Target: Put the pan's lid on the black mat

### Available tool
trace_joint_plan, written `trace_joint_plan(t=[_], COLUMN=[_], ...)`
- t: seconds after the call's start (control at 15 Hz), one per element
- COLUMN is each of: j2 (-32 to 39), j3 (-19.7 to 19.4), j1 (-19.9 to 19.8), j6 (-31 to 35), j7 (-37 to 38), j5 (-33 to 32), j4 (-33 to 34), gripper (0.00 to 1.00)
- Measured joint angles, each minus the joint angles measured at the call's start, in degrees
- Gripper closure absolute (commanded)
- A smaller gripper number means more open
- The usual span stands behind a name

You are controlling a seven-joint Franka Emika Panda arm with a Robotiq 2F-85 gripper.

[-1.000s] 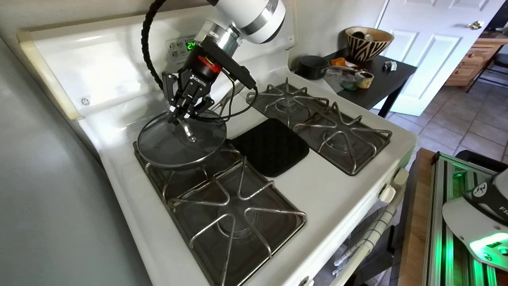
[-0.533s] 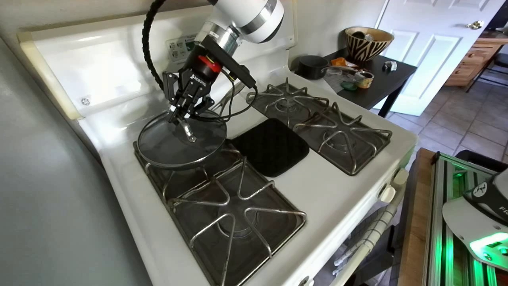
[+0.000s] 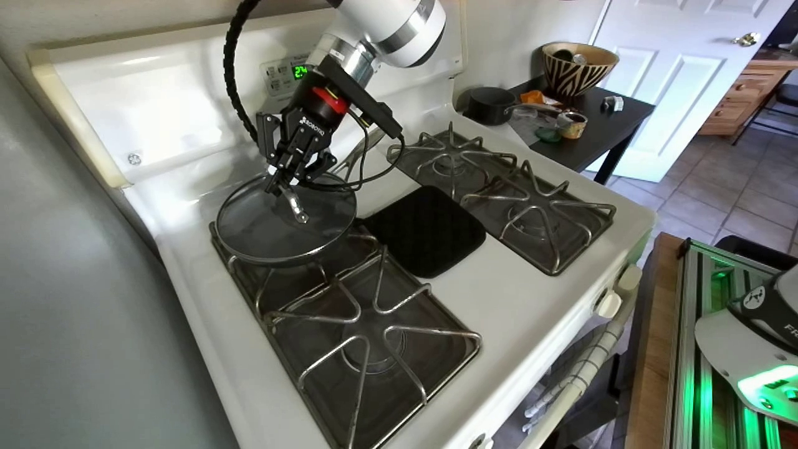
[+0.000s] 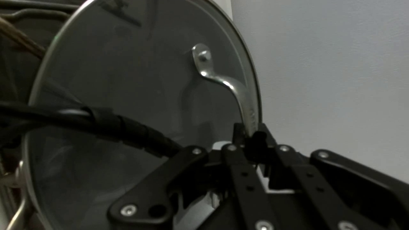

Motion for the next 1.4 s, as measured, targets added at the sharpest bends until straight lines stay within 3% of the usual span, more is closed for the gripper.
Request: trace_joint_plan(t=[1.4], j2=[-1.07], j3=[0.0], j1=[-0.01], j6=[-1.44], j7=[-3.68], j5=[-0.94], j4=[-0.06], gripper=[0.99])
